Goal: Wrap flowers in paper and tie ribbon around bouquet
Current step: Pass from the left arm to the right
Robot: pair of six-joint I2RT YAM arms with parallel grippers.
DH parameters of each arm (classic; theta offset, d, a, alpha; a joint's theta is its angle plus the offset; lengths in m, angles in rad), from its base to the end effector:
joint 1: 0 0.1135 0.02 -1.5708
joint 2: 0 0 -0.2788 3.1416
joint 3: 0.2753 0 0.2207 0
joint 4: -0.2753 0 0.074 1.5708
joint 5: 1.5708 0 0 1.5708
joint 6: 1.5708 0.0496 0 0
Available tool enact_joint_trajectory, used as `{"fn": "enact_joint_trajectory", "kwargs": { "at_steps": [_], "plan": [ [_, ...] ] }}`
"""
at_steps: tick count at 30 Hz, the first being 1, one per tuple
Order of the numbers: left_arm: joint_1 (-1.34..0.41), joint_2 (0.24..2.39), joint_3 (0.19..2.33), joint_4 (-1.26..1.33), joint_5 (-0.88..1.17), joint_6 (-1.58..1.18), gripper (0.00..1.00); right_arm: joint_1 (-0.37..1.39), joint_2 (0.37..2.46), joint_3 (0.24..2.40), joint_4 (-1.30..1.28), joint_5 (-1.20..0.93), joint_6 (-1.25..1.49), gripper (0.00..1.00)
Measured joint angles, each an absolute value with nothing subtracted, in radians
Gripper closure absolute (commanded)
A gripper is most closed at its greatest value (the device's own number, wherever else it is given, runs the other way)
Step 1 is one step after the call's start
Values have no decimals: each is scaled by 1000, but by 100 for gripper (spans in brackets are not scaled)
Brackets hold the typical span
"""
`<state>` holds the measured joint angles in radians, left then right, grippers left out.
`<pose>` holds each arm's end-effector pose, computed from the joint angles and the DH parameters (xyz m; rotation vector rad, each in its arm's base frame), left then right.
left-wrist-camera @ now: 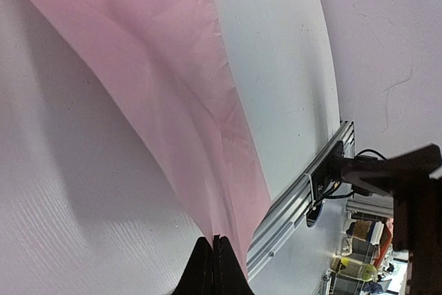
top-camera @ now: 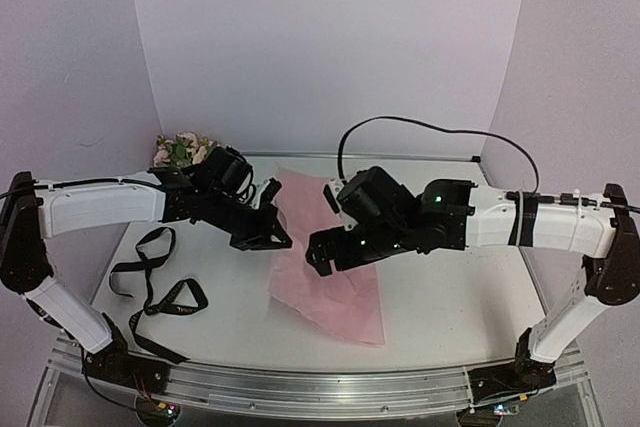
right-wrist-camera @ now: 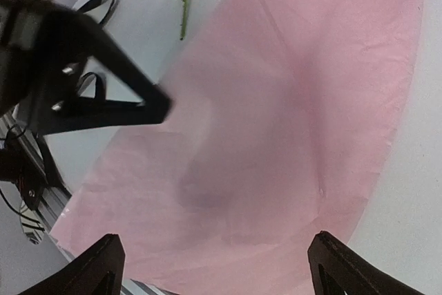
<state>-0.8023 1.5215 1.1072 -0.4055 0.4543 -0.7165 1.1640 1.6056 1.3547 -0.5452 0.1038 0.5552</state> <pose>0.1969 -0.2349 0.2747 0.3558 2.6436 -1.1663 0.1379 0.3071 0.3094 -0.6920 2.3779 0.6813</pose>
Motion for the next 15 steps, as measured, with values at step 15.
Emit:
{"fn": "enact_joint_trajectory", "kwargs": {
  "at_steps": [15],
  "plan": [
    [-779,1561,1054,-325,542,-882,100,1274,1646,1334,-618,235,394,2]
  ]
}}
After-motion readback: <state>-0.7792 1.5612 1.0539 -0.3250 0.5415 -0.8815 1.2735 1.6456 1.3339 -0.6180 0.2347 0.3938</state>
